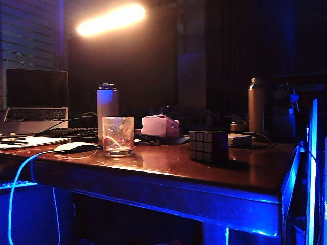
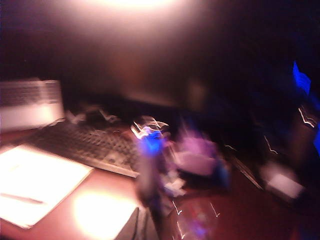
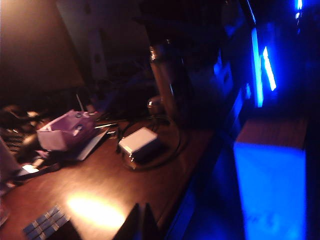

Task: Stack the Rubik's Cube on top of the glass cup.

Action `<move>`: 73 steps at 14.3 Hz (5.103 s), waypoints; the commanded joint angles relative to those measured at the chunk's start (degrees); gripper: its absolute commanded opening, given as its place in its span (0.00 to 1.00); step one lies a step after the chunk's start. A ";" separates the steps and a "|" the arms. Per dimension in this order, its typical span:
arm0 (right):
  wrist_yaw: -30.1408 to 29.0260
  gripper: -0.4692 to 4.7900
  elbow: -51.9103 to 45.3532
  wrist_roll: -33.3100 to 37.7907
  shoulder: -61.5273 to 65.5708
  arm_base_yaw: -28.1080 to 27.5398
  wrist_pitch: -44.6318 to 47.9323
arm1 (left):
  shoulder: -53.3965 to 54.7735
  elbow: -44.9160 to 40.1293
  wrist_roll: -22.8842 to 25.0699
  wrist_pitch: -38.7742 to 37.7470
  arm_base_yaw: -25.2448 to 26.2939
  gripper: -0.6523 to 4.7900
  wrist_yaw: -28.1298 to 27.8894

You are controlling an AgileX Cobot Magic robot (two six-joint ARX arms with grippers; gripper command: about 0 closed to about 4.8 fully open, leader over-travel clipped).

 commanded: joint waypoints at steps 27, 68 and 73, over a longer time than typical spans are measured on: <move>-29.07 1.00 61.00 -32.48 86.82 12.79 -29.40 | 33.94 38.88 18.21 -41.57 -4.59 0.11 19.15; -23.02 0.71 97.20 -23.06 112.61 23.82 -12.41 | 33.94 38.88 18.18 -42.16 -4.59 0.11 19.21; -22.40 0.71 100.13 -23.06 117.59 27.34 -7.85 | 33.94 38.88 18.16 -42.27 -4.59 0.11 19.21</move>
